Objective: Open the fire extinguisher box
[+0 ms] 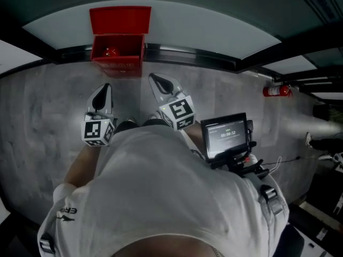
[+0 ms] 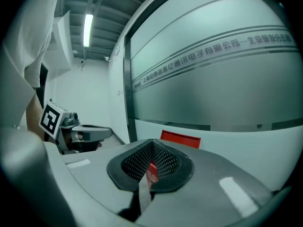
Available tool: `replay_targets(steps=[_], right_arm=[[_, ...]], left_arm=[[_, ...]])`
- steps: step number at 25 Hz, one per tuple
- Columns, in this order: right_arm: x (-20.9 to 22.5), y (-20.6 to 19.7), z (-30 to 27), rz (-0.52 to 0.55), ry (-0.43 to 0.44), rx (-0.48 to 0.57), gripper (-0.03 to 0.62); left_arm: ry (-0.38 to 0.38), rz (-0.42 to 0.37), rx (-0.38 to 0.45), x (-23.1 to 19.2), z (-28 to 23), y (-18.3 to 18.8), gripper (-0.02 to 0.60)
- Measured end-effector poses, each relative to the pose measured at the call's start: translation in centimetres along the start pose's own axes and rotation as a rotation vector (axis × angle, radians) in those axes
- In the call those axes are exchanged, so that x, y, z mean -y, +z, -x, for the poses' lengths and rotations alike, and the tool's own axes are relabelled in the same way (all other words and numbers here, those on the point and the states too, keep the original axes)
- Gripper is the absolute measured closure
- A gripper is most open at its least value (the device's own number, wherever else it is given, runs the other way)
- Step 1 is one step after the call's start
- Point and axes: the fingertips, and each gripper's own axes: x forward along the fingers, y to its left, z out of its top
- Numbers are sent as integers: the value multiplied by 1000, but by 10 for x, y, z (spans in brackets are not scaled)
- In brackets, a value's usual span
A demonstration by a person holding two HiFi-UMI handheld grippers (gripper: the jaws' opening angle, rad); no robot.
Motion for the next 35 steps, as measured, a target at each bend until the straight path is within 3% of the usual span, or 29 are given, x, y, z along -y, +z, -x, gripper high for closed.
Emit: replay_targets(steps=[10,20,35], right_arm=[[-63,-6,27,-15,-15,-29,582],[-54,6,23,-56,-73,9,582],[-44,10,21,-46,-107,2,583]], left_arm=[[-94,-8,30,9,37,9,578],[-143,-15,50,14,17,29,578],[-183,-6,35,17,11,29,578]])
